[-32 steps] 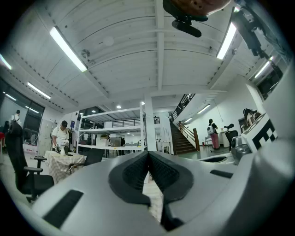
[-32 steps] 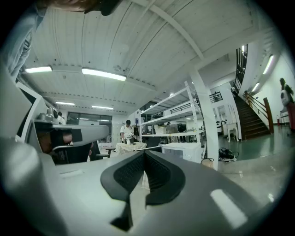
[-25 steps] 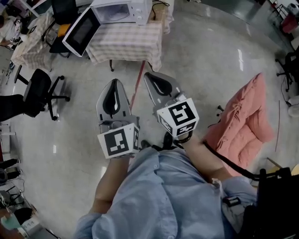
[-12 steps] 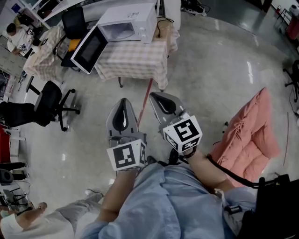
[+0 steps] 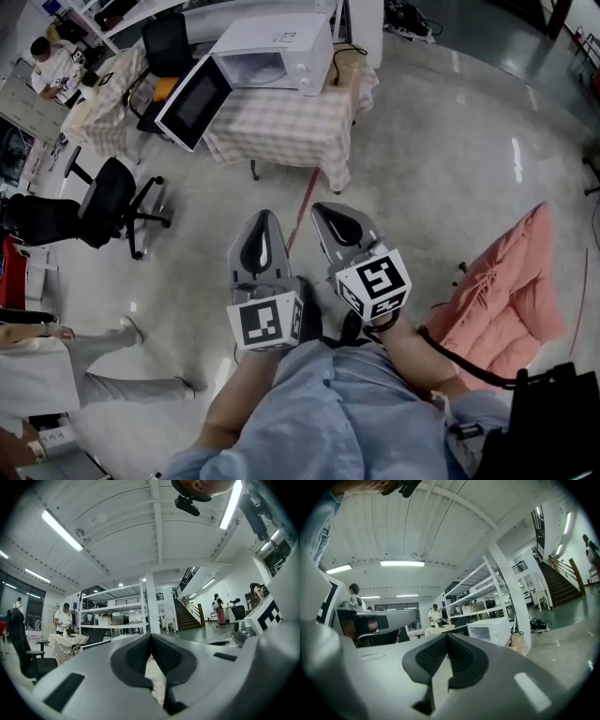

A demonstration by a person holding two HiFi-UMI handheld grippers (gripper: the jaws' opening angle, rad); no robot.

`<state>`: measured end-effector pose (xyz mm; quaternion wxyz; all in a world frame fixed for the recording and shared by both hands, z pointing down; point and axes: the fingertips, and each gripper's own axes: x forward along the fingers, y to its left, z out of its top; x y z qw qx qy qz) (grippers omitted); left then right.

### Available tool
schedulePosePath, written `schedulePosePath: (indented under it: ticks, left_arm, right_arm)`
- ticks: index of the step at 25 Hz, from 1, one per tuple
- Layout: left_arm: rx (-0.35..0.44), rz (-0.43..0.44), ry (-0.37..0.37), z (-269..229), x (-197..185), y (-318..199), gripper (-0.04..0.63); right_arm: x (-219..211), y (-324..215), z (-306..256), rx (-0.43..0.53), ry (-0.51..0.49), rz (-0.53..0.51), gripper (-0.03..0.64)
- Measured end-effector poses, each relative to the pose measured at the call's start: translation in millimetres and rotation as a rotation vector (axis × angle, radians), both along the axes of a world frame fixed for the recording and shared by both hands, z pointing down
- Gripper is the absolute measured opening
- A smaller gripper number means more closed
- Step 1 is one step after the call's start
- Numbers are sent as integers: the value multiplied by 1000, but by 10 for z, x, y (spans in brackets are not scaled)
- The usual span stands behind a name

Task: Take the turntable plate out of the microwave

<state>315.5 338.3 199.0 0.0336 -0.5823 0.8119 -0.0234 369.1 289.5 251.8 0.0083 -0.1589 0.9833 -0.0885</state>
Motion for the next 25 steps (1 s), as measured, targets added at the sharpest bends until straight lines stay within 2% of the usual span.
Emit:
schedulePosePath:
  ticks: [5, 12, 25]
  left_arm:
    - [9, -1, 12, 66, -185, -109, 8]
    - [27, 17, 46, 112, -638, -331, 8]
    - [40, 7, 114, 259, -1864, -680, 8]
  right_arm:
    - [-155, -91, 86, 0, 17, -2, -8]
    - [-553, -302, 141, 5, 47, 23, -8]
    - [-1807, -646, 308, -39, 102, -4, -8]
